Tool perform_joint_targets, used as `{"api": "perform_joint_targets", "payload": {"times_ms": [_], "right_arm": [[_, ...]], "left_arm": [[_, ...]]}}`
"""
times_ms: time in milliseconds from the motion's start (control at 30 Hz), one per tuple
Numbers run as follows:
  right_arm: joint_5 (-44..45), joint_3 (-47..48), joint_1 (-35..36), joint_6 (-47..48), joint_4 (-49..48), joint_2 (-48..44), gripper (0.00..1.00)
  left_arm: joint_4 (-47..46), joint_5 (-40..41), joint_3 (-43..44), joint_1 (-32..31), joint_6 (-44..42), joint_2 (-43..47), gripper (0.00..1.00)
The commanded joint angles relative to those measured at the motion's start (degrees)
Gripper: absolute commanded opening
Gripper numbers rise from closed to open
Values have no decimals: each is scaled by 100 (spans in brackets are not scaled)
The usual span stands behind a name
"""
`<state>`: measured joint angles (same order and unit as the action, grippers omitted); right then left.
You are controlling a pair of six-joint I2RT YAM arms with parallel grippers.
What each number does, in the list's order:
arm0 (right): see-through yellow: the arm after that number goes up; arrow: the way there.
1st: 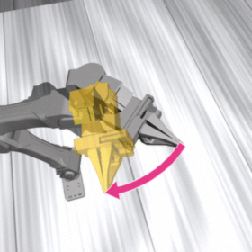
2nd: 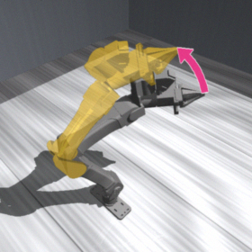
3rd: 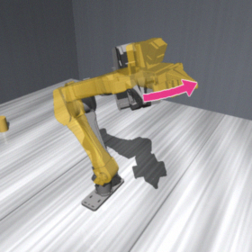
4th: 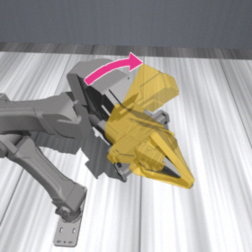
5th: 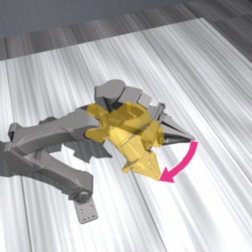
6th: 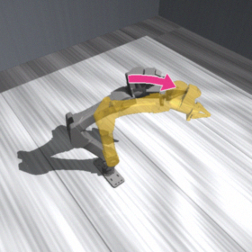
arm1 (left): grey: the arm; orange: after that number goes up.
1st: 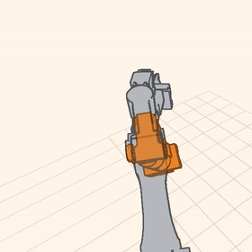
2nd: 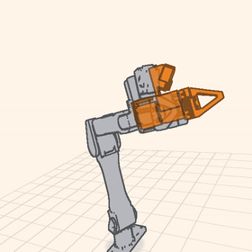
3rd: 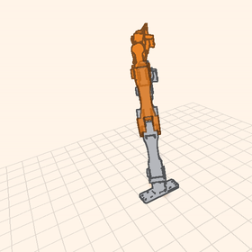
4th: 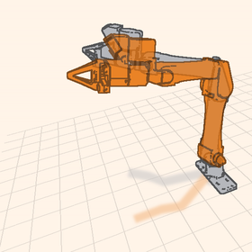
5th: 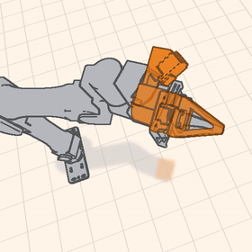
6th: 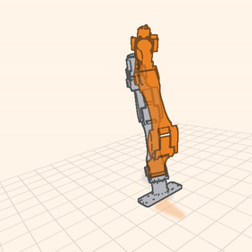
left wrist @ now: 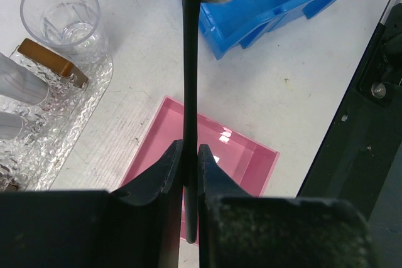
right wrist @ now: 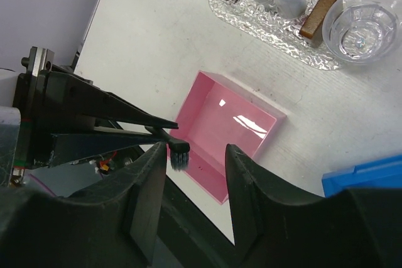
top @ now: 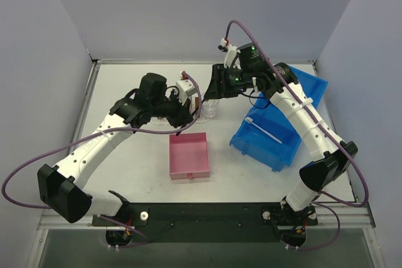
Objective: Prepare toiletry sets of a toothbrush and toothpaste on the tray
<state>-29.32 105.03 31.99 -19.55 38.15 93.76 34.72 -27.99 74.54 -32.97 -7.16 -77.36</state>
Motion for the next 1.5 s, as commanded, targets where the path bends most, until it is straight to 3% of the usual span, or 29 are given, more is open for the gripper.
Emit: {"api": "perform_joint_targets", "payload": {"times_ms": [0,200,800,900,1033,1133,1200,1233,1300,1467], "right_arm": [[-38,87,18,39,105,-156,38],[-592,105,53,-84,79,11,33],[-540,167,71,-233,-255,187,23],[-513,158,71,-251,-299,196,19],[-487,158,71,-251,-361,205,1],[-461,149,71,-260,-414,178,0],[-304,132,71,-251,-449,143,0],[-189,62,79,-242,-458,47,0],[39,-79,88,-216,-641,-93,0],[1085,-606,167,-119,-1229,-638,0]], "left_arm": [[-238,21,25,1,-66,213,0],[-246,39,8,1,-84,230,0],[-238,74,-10,1,-110,257,0],[-238,74,-1,1,-110,239,0],[-229,83,8,1,-128,230,0],[-229,144,16,1,-93,239,1],[-203,241,34,1,-49,213,26],[-159,354,86,1,12,204,49],[-132,478,104,1,65,169,58],[-220,768,26,115,320,265,62]]}}
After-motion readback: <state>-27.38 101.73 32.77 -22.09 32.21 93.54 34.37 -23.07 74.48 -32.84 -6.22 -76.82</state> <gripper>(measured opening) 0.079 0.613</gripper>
